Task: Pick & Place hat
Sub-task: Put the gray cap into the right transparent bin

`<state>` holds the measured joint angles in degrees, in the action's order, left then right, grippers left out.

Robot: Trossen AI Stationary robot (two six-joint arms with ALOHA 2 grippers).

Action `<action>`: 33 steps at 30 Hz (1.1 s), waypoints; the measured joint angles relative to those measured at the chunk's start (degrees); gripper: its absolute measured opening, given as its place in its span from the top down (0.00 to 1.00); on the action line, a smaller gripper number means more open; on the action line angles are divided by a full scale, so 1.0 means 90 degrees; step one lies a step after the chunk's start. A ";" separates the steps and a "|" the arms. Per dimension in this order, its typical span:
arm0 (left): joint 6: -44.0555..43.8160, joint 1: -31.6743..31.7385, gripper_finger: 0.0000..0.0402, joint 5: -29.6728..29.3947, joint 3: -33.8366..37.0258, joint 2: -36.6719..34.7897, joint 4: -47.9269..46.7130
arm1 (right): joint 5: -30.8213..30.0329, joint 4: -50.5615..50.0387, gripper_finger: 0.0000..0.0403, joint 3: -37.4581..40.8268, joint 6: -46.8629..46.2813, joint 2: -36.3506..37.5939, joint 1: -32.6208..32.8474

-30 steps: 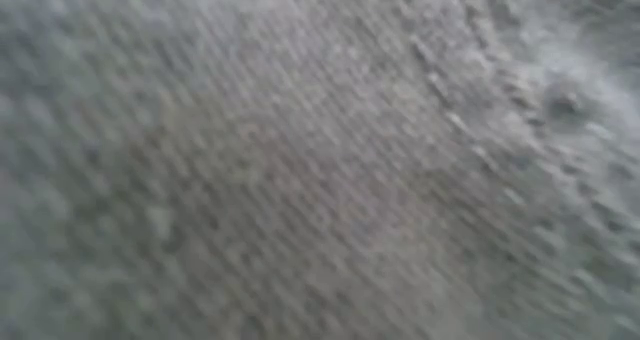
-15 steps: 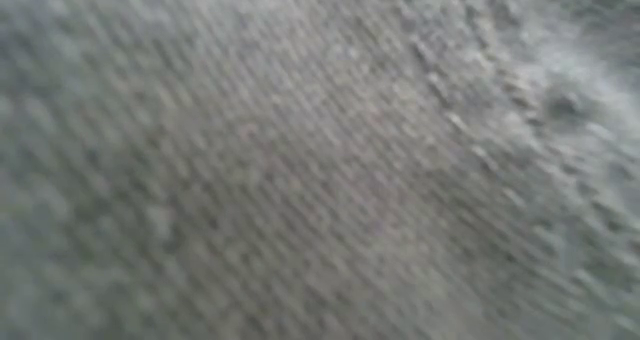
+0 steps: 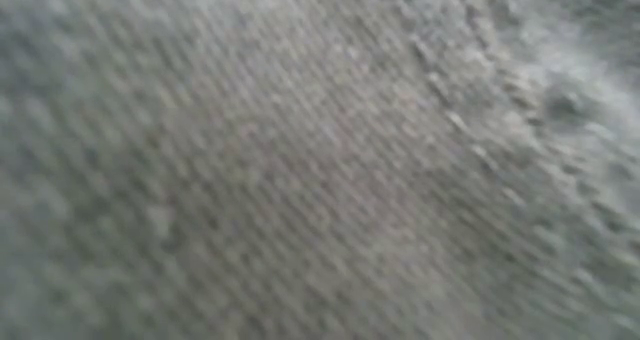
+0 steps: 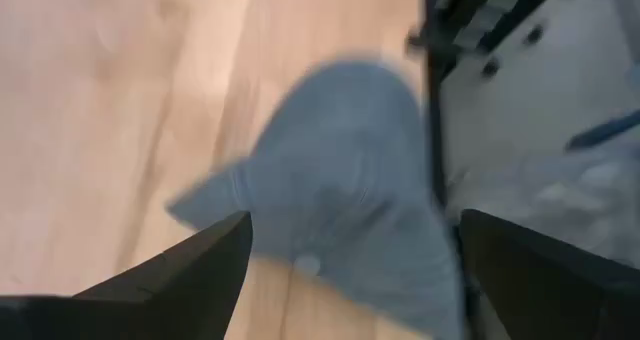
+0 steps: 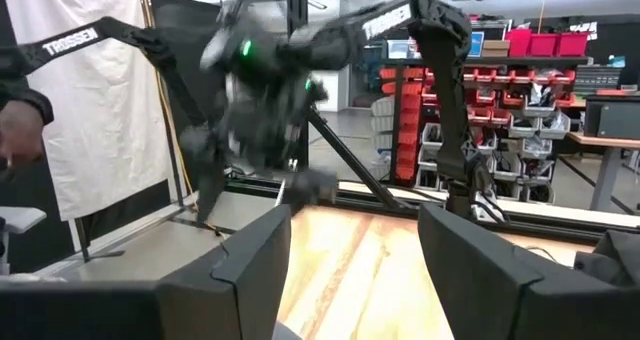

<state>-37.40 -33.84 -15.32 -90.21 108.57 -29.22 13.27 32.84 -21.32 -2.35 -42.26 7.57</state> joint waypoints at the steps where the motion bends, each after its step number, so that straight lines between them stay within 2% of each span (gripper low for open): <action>1: 0.0015 -0.0014 0.09 0.0029 0.0006 0.0155 -0.0027 | 0.0001 -0.0009 0.48 0.0000 0.0004 0.0000 0.0000; 7: 0.0779 0.0015 0.09 0.0089 -0.0239 0.0804 0.0080 | 0.0001 0.0003 0.48 0.0000 0.0011 -0.0012 0.0002; 11: 0.1100 0.0055 0.09 0.0110 -0.0315 0.0836 0.0245 | 0.0001 0.0038 0.48 0.0000 0.0002 -0.0012 0.0002; 16: 0.1250 0.0075 0.09 0.0601 -0.0328 0.0898 0.0320 | 0.0003 0.0040 0.48 0.0000 0.0042 -0.0012 0.0002; 19: 0.1446 0.0091 0.09 0.0645 -0.0326 0.0966 0.0251 | 0.0005 0.0044 0.48 0.0000 0.0046 -0.0012 0.0002; 27: 0.2493 0.0209 0.09 0.0218 -0.0326 0.1049 0.0392 | 0.0005 0.0042 0.48 0.0000 0.0049 -0.0012 0.0002; 29: 0.3025 0.0235 0.09 0.0130 -0.0324 0.1083 0.0333 | 0.0005 0.0040 0.48 0.0000 0.0049 -0.0012 0.0002; 33: 0.4321 0.0228 0.09 -0.0579 -0.0321 0.1071 0.0294 | 0.0005 0.0040 0.48 0.0000 0.0014 -0.0012 0.0002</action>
<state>1.49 -31.79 -20.53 -93.10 118.21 -26.58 13.32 33.20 -21.32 -2.22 -42.37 7.60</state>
